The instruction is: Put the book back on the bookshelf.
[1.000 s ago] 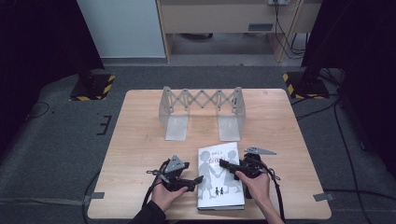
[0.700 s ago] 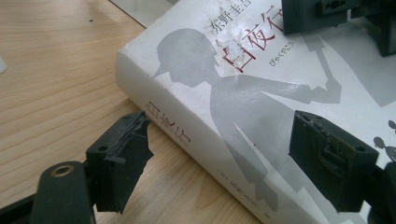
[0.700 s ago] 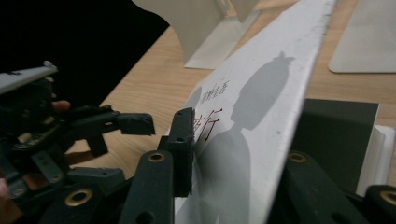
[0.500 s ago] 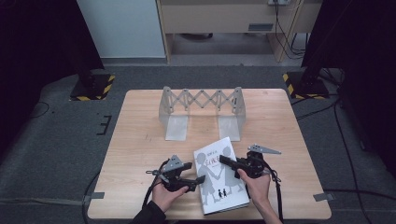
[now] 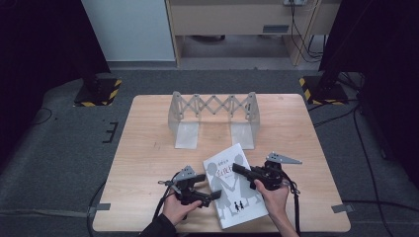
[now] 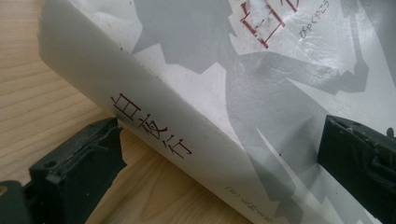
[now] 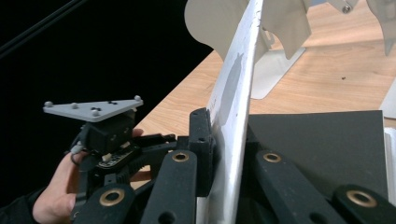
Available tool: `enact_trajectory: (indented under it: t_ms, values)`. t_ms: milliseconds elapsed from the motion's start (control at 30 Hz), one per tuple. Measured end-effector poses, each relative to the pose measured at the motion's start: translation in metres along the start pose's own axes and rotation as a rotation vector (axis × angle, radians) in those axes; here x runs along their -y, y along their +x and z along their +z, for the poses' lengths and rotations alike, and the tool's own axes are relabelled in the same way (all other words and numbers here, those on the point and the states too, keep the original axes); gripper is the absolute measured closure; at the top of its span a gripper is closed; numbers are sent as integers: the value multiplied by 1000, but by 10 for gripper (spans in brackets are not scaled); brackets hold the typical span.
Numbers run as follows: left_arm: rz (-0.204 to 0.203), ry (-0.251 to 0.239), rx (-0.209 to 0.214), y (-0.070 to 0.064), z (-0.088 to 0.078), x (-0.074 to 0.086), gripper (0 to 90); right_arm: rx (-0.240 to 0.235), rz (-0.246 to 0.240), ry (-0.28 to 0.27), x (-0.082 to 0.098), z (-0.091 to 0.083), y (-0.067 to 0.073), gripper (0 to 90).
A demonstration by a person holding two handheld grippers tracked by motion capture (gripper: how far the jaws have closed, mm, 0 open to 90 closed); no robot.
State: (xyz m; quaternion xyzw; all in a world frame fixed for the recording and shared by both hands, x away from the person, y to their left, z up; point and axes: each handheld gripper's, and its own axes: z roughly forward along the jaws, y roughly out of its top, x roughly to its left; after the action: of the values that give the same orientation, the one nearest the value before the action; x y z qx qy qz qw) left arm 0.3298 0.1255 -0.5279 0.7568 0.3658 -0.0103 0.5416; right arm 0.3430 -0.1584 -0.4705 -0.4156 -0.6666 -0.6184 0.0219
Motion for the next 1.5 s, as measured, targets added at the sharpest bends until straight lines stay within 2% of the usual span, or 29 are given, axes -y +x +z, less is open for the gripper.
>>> enact_trajectory:
  t_ms: [100,167,233,300,433,600,667,733,833,933,1067,1133,1233,1400,1500]
  values:
    - [-2,-14,5,0,1,1,0,-11,-5,-6,-1,-2,0,832]
    - [-19,-25,22,1,3,2,0,-17,-3,-9,-1,-3,-1,833]
    - [-49,-18,67,3,5,5,0,-32,-3,-12,-1,-3,-2,834]
    - [-54,-11,95,1,7,6,0,-44,-10,-10,-1,-3,-1,834]
    - [-70,-4,94,2,8,7,0,-49,4,-3,-1,-1,-5,832]
    - [-111,20,89,5,12,9,0,-17,41,18,2,2,-14,813]
    - [-134,36,82,6,13,10,0,-1,39,27,4,4,-18,790]
    - [-154,50,70,7,14,11,0,28,15,44,5,6,-21,758]
    - [-135,73,54,6,15,10,0,53,7,66,7,7,-24,720]
    - [-133,74,46,5,15,10,0,94,-30,95,10,8,-26,660]
    - [-131,74,42,5,15,10,1,122,-102,128,13,10,-26,582]
    - [-133,72,38,4,16,10,1,132,-122,139,14,9,-25,536]
    - [-136,69,32,4,16,10,3,175,-181,148,16,9,-25,436]
    - [-129,73,14,2,17,10,11,219,-200,185,20,6,-29,325]
    - [-126,75,5,1,17,10,16,248,-205,210,24,4,-35,295]
